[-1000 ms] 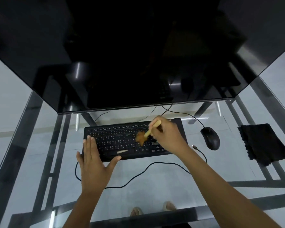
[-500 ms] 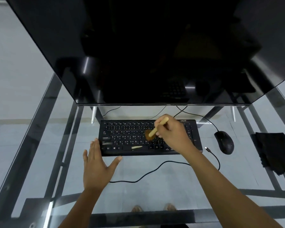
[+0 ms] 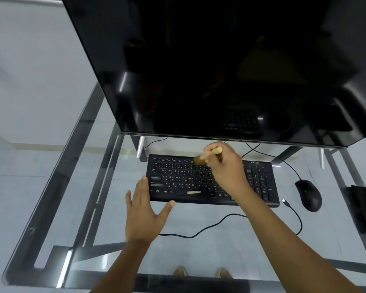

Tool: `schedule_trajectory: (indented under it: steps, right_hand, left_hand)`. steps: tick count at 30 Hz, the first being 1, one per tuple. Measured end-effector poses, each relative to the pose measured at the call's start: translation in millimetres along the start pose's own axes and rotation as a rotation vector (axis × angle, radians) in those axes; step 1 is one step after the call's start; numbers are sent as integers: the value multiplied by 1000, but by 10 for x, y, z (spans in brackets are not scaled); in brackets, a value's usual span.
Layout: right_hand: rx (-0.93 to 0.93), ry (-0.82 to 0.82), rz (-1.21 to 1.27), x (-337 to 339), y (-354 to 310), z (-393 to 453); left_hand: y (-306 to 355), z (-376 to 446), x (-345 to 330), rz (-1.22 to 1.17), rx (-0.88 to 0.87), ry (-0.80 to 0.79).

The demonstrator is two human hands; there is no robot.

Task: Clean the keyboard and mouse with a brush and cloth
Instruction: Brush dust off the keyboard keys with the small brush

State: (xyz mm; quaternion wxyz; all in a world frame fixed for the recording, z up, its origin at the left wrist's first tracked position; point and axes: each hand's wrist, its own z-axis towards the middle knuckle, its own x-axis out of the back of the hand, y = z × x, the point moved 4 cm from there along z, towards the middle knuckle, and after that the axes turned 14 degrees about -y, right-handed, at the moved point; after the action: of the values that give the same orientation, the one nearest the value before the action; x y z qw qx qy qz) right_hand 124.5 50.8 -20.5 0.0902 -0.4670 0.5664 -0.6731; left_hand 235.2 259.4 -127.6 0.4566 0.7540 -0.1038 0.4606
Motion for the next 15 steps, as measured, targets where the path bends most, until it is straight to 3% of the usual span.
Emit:
schedule_trajectory:
  steps: [2, 3, 4, 6, 8, 10, 13, 14, 15]
  right_hand:
    - [-88, -314, 233, -415, -191, 106]
    - [-95, -459, 173, -727, -334, 183]
    - [-86, -464, 47, -749, -333, 156]
    - [6, -229, -202, -635, -349, 212]
    - [119, -24, -228, -489, -395, 171]
    - [99, -123, -43, -583, -455, 100]
    - [-78, -543, 170, -987, -500, -65]
    - [-75, -571, 134, -1017, -476, -72]
    - [-62, -500, 60, -958, -446, -18]
  left_hand:
    - [-233, 14, 118, 5, 47, 43]
    - [-449, 11, 255, -10, 98, 67]
    - [-425, 18, 259, 1, 93, 55]
    - [-415, 13, 246, 6, 83, 33]
    - [-348, 27, 227, -1, 68, 28]
    - [-332, 43, 224, 6, 66, 38]
    - [-347, 20, 214, 16, 78, 32]
    - [-343, 12, 205, 14, 80, 31]
    - [-332, 7, 195, 12, 77, 28]
